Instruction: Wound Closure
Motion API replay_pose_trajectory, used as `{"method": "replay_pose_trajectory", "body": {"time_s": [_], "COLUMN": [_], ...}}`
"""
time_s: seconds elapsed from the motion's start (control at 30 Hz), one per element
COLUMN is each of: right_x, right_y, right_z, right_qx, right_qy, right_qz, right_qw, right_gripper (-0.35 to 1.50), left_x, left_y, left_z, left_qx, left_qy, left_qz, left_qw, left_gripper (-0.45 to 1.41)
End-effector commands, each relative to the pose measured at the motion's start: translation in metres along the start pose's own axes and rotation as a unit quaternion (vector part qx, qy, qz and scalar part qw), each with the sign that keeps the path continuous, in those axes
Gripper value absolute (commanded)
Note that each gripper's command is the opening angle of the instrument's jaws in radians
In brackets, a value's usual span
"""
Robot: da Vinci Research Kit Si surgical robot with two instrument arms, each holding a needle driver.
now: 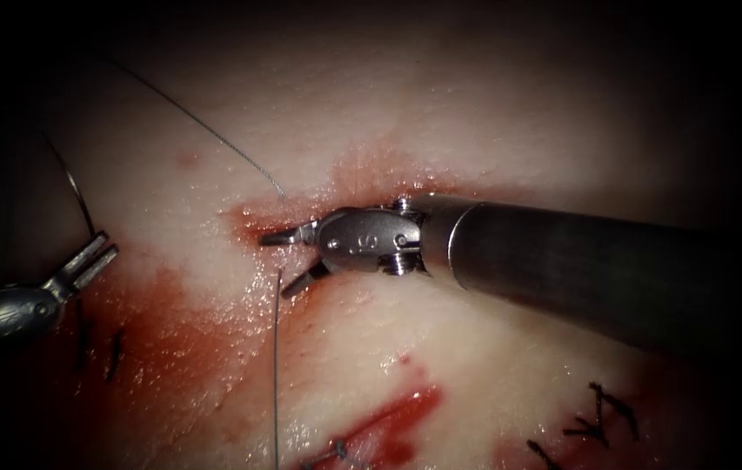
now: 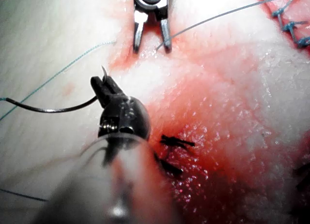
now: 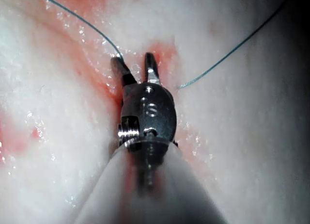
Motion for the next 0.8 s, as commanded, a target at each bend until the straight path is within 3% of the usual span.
{"method": "replay_pose_trajectory", "body": {"time_s": [0.03, 0.23, 0.43, 0.73, 0.8], "right_x": [0.0001, 0.0008, 0.004, 0.013, 0.016], "right_y": [0.0002, -0.0012, -0.0048, -0.0121, -0.0146], "right_z": [0.0009, 0.0001, -0.0019, -0.0041, -0.0042], "right_qx": [0.008, 0.021, 0.035, 0.089, 0.122], "right_qy": [-0.002, -0.008, 0.004, 0.034, 0.04], "right_qz": [-0.003, -0.007, -0.002, -0.007, -0.009], "right_qw": [1.0, 1.0, 0.999, 0.995, 0.992], "right_gripper": [-0.35, -0.35, -0.35, -0.35, -0.35], "left_x": [0.0, 0.0, -0.0001, 0.0, -0.0001], "left_y": [-0.0001, -0.0001, 0.0, 0.0001, 0.0001], "left_z": [0.0009, 0.0009, 0.0009, 0.0009, 0.0009], "left_qx": [0.001, 0.001, 0.001, -0.001, -0.001], "left_qy": [0.001, 0.001, 0.001, 0.002, 0.002], "left_qz": [0.0, 0.0, 0.001, 0.001, 0.001], "left_qw": [1.0, 1.0, 1.0, 1.0, 1.0], "left_gripper": [-0.45, -0.45, -0.45, -0.45, -0.45]}}
